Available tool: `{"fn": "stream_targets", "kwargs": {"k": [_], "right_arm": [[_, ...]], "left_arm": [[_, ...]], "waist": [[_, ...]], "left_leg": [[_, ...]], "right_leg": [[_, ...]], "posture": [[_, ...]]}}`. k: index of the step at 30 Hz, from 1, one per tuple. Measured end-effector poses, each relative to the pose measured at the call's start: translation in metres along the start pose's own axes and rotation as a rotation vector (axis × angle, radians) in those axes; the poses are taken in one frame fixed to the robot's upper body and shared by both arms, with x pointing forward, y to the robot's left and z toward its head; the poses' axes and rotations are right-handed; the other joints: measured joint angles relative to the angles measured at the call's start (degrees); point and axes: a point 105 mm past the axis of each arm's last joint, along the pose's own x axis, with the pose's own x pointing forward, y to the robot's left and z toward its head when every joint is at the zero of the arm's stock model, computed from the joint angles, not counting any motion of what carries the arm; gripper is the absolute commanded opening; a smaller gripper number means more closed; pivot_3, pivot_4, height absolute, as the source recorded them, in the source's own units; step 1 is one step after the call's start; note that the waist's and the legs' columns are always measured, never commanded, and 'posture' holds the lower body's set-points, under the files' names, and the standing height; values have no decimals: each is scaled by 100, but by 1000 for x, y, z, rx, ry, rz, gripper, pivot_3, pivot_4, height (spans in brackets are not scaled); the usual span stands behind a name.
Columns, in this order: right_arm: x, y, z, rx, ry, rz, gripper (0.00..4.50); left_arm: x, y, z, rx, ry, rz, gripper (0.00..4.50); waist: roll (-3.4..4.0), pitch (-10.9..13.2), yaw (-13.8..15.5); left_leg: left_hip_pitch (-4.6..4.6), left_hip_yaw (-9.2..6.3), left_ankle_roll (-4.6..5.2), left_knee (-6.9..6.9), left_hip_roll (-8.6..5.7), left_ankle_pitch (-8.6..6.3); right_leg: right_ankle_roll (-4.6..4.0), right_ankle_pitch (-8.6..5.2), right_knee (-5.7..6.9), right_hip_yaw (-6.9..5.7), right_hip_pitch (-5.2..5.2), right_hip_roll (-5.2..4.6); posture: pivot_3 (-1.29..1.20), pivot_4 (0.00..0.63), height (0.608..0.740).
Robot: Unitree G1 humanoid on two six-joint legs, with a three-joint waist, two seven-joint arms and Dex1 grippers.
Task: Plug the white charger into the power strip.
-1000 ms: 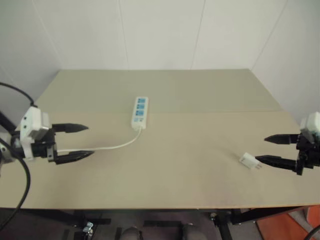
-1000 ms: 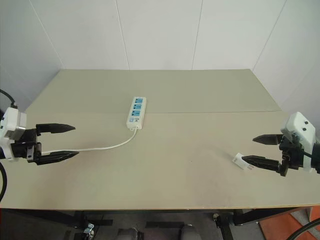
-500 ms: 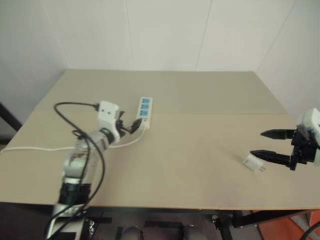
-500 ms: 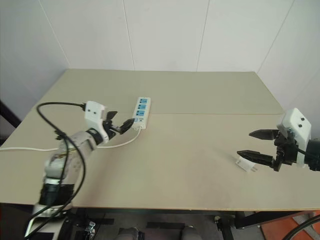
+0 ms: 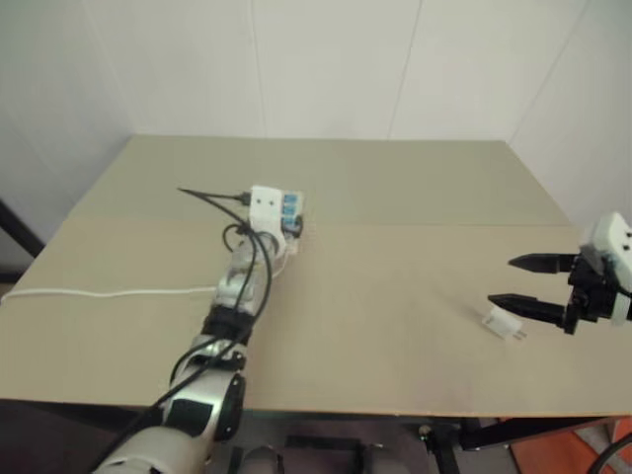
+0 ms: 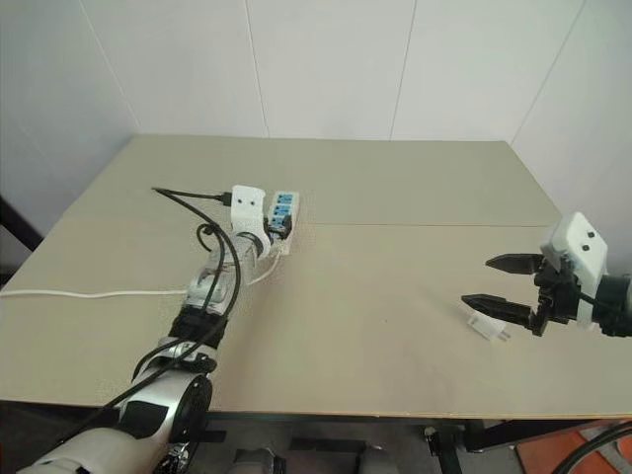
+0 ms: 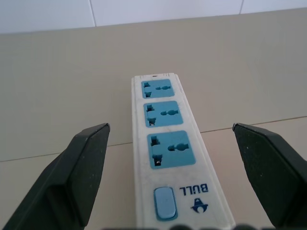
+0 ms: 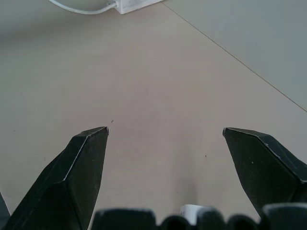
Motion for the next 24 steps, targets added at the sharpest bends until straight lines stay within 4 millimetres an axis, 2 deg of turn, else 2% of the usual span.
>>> {"fn": "stream_targets", "kwargs": {"k": [5,11,22,24], "right_arm": [[1,2,3,-1,-12,8,4500],[2,4,2,-1,-8,12,4500],[2,7,4,4,-21,9,4500],[2,7,4,8,-25,7,4500]], "left_arm": [[7,-7,-23,-5,53,22,4476],[6,-6,-50,5,110,69,4476],[8,-3,-55,3,80,71,4476],[8,-3,-56,9,68,61,4077]], "waist": [[-1,1,-1],[-2,1,-3],[-2,1,1],[-2,1,1]], "left_leg": [[2,0,-1,0,-1,1],[0,0,-1,0,-1,1],[11,0,-3,0,-2,2],[17,0,-3,0,-2,2]], "right_leg": [[1,0,1,0,0,-1],[2,0,2,0,0,-1],[2,1,4,-1,10,-2],[2,1,2,-1,16,-2]], "posture": [[0,150,740],[0,150,740],[0,150,740],[0,150,740]]}}
